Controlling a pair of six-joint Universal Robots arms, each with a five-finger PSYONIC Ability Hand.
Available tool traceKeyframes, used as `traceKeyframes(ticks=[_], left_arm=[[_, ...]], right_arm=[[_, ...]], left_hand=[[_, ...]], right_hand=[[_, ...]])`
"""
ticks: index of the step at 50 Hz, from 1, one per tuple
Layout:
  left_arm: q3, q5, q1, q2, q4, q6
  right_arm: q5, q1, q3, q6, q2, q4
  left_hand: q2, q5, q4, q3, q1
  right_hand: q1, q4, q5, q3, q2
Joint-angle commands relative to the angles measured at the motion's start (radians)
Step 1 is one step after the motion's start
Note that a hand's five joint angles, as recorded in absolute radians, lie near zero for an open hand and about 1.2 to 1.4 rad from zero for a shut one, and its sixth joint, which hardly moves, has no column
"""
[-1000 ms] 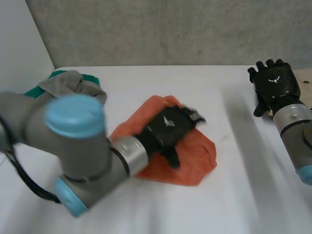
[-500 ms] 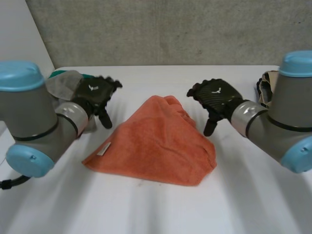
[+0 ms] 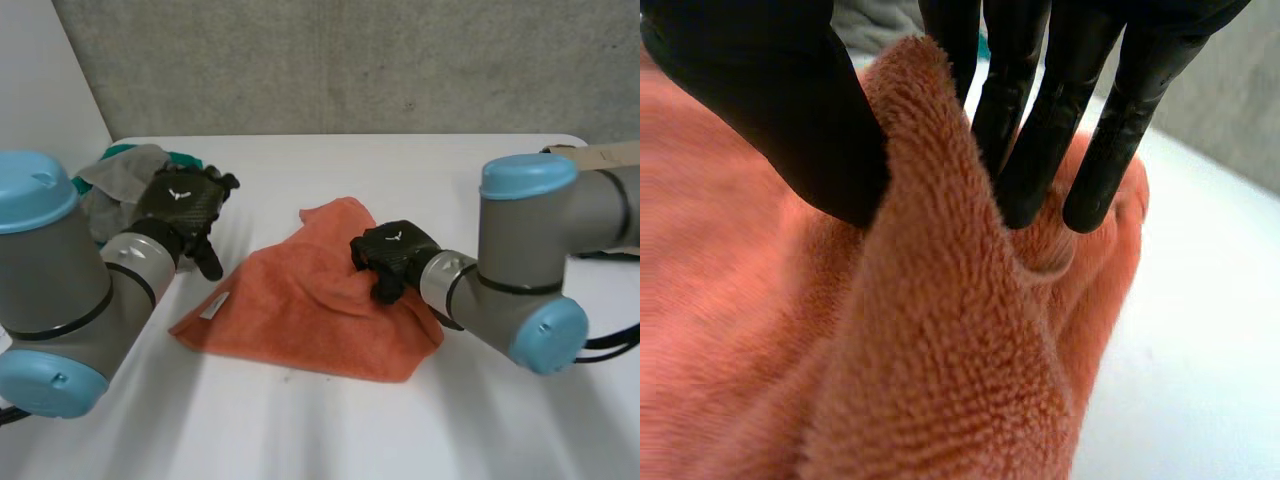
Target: Fold the laundry.
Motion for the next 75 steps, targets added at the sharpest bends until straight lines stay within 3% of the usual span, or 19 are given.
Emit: traceKeyframes(ticks=[1,4,7,10,11,12,17,22,30,39,54,62,71,75], left_arm=[[0.002,0.001,0.002,0.052,0.027,0.000],[0.001,0.000,0.004,0.058,0.042,0.000],[0.001,0.000,0.005,0.058,0.045,0.000],[0.001,0.001,0.004,0.055,0.045,0.002],[-0.001,0.001,0.002,0.052,0.045,0.002],[-0.001,0.003,0.002,0.050,0.045,0.002],[-0.019,0.010,-0.016,0.045,0.045,0.006],[-0.027,0.012,-0.096,0.026,0.045,0.017],[-0.010,0.013,-0.130,-0.020,0.045,0.019],[0.047,0.012,-0.223,-0.149,0.051,0.019],[0.111,0.006,-0.237,-0.317,0.157,0.097],[0.136,-0.008,-0.222,-0.326,0.180,0.097],[0.186,0.023,-0.203,-0.359,0.180,0.100],[0.224,0.035,-0.202,-0.405,0.170,0.102]], right_arm=[[-0.158,0.014,0.341,-0.165,-0.272,-0.088],[-0.223,0.040,0.445,-0.254,-0.308,-0.068],[-0.235,0.078,0.490,-0.340,-0.306,-0.044],[-0.237,0.092,0.491,-0.391,-0.309,-0.033],[-0.238,0.091,0.487,-0.412,-0.312,-0.033],[-0.237,0.091,0.482,-0.414,-0.315,-0.036],[-0.226,0.077,0.438,-0.396,-0.347,-0.056],[-0.215,-0.038,0.430,-0.302,-0.429,-0.045],[-0.215,-0.133,0.413,-0.262,-0.516,0.013],[-0.206,-0.219,0.329,-0.258,-0.519,0.047],[-0.092,-0.227,0.160,-0.291,-0.260,0.061],[-0.131,-0.215,0.137,-0.296,-0.199,0.047],[-0.238,-0.196,-0.042,-0.379,-0.036,0.033],[-0.221,-0.175,-0.136,-0.382,0.044,0.033]], left_hand=[[0.043,0.061,0.039,0.045,0.046],[0.040,0.058,0.036,0.042,0.043],[0.040,0.058,0.036,0.042,0.043],[0.037,0.055,0.033,0.039,0.040],[0.034,0.052,0.031,0.036,0.037],[0.031,0.049,0.028,0.033,0.035],[0.022,0.040,0.019,0.024,0.026],[0.025,0.043,0.022,0.027,0.029],[0.042,0.061,0.039,0.045,0.046],[0.066,0.085,0.063,0.068,0.070],[0.274,0.293,0.271,0.277,0.278],[0.266,0.284,0.262,0.268,0.269],[0.245,0.264,0.242,0.247,0.249],[0.251,0.269,0.248,0.253,0.255]], right_hand=[[0.468,0.624,0.253,0.218,0.241],[0.468,0.624,0.253,0.218,0.241],[0.466,0.622,0.252,0.217,0.239],[-0.283,-0.127,-0.498,-0.533,-0.510],[-0.710,-0.554,-0.924,-0.959,-0.936],[-0.754,-0.598,-0.968,-1.003,-0.980],[-0.754,-0.598,-0.968,-1.003,-0.980],[-0.754,-0.598,-0.968,-1.003,-0.980],[-0.754,-0.598,-0.968,-1.003,-0.980],[-0.754,-0.598,-0.968,-1.003,-0.980],[-0.754,-0.598,-0.968,-1.003,-0.980],[-0.754,-0.598,-0.968,-1.003,-0.980],[-0.754,-0.598,-0.968,-1.003,-0.980],[-0.754,-0.598,-0.968,-1.003,-0.980]])
